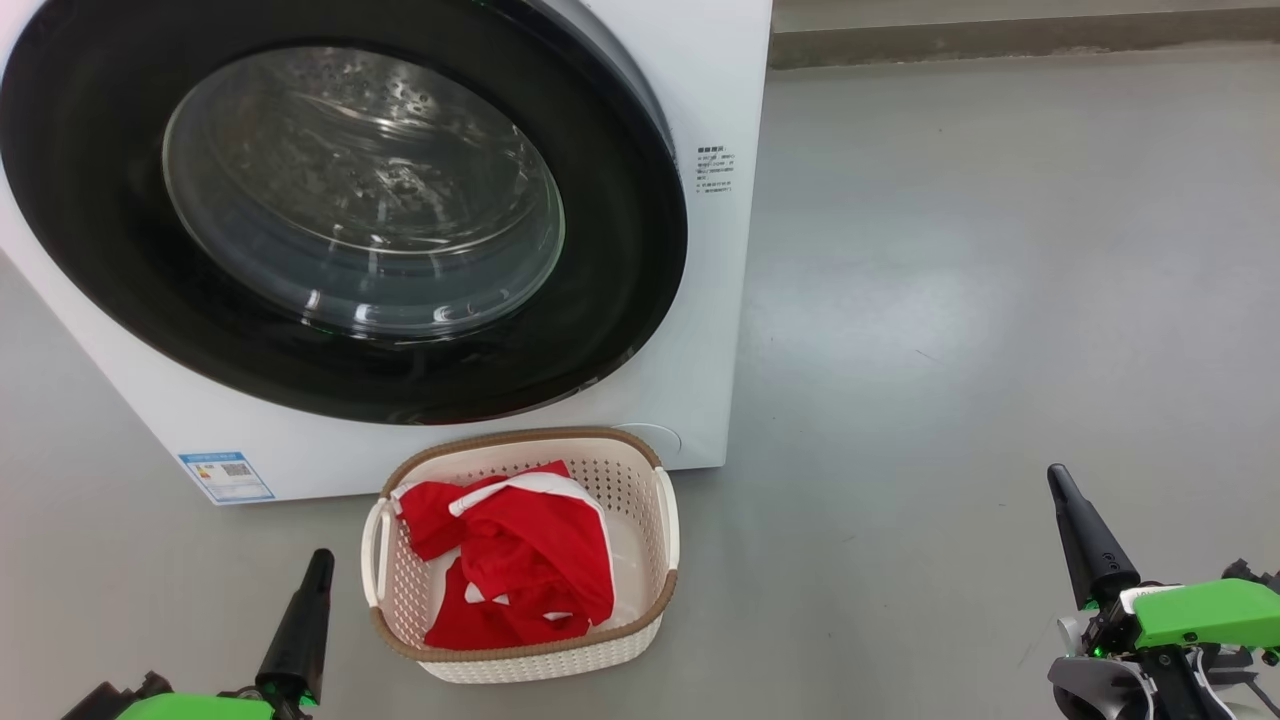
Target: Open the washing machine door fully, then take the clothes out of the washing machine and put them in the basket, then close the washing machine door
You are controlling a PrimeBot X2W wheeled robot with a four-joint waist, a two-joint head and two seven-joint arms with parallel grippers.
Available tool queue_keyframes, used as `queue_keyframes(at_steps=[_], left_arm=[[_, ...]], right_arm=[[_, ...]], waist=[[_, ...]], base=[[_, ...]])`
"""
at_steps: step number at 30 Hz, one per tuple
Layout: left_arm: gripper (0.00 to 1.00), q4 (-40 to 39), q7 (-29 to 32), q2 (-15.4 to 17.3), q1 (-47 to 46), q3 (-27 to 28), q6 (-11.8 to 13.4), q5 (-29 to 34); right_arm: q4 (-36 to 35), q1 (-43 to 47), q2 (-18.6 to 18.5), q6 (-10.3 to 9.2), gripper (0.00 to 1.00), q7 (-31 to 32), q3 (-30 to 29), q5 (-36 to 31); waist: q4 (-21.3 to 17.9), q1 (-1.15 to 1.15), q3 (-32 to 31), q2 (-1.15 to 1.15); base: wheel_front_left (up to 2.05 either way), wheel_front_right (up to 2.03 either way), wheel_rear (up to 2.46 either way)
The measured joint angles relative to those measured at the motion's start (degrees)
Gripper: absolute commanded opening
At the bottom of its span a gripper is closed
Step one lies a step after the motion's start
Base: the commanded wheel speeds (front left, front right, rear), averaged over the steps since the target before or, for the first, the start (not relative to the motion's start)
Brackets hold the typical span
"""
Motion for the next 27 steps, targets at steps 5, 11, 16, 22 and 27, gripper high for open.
queue_keyframes(at_steps=[5,11,16,22,27], left_arm=[[0.00,0.0,0.0,0.0,0.0,0.0,0.0,0.0],[0.00,0.0,0.0,0.0,0.0,0.0,0.0,0.0],[0.00,0.0,0.0,0.0,0.0,0.0,0.0,0.0],[0.00,0.0,0.0,0.0,0.0,0.0,0.0,0.0],[0.00,0.0,0.0,0.0,0.0,0.0,0.0,0.0]], right_arm=[[0.0,0.0,0.0,0.00,0.00,0.0,0.0,0.0],[0.0,0.0,0.0,0.00,0.00,0.0,0.0,0.0],[0.0,0.0,0.0,0.00,0.00,0.0,-0.1,0.0],[0.0,0.0,0.0,0.00,0.00,0.0,-0.1,0.0],[0.0,0.0,0.0,0.00,0.00,0.0,-0.1,0.0]], waist=[[0.0,0.00,0.0,0.00],[0.0,0.00,0.0,0.00],[0.0,0.00,0.0,0.00],[0.0,0.00,0.0,0.00],[0.0,0.00,0.0,0.00]], base=[[0.00,0.00,0.00],[0.00,0.00,0.00],[0.00,0.00,0.00],[0.00,0.00,0.00],[0.00,0.00,0.00]])
